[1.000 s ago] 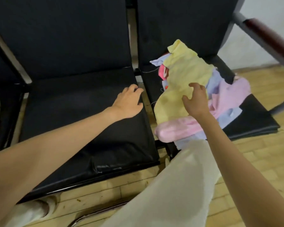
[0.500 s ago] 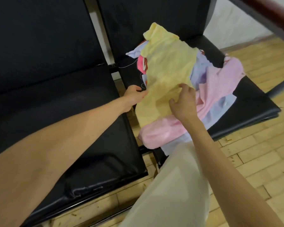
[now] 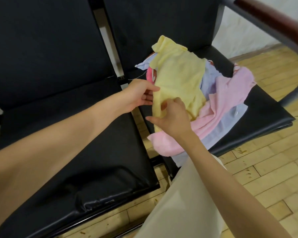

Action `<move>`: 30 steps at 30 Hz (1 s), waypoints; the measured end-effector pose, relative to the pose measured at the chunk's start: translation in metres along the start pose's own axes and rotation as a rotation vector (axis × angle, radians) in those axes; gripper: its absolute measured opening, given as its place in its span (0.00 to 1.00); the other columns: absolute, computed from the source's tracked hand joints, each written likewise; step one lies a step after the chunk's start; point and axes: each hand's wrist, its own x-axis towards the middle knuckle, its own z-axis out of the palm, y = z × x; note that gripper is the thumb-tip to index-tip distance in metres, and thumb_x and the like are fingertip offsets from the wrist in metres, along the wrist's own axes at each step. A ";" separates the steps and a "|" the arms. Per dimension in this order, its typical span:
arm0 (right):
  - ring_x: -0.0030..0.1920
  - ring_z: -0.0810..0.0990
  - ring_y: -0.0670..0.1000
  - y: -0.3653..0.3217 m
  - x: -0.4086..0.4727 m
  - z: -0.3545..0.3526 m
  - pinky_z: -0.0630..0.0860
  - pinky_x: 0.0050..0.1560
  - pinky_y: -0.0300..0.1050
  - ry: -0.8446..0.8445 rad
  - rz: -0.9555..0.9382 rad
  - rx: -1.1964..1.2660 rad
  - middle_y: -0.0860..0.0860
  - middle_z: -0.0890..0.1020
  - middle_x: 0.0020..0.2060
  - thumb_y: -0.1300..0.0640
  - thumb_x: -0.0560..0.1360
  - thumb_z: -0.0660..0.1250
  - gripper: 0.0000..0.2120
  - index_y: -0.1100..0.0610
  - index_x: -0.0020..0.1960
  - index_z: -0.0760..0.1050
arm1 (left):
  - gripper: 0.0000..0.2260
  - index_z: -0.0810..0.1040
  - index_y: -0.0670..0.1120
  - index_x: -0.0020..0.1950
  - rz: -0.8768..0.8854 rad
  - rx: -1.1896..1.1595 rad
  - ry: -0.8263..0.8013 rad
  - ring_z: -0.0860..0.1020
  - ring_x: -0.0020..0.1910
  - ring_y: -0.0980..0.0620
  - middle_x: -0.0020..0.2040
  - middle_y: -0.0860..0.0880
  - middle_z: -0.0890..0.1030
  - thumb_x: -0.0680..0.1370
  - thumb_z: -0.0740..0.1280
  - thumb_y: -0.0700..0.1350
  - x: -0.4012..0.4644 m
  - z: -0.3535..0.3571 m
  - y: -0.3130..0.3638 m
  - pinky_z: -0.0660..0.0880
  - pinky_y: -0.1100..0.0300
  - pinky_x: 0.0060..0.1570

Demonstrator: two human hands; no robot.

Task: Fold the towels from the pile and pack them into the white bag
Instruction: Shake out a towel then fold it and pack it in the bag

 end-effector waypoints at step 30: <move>0.31 0.65 0.43 -0.023 -0.016 -0.123 0.63 0.33 0.35 0.079 -0.139 0.950 0.44 0.66 0.25 0.58 0.64 0.59 0.13 0.48 0.23 0.65 | 0.13 0.77 0.39 0.58 -0.422 -0.060 0.086 0.79 0.47 0.49 0.49 0.45 0.80 0.74 0.71 0.40 0.031 0.046 0.087 0.79 0.56 0.42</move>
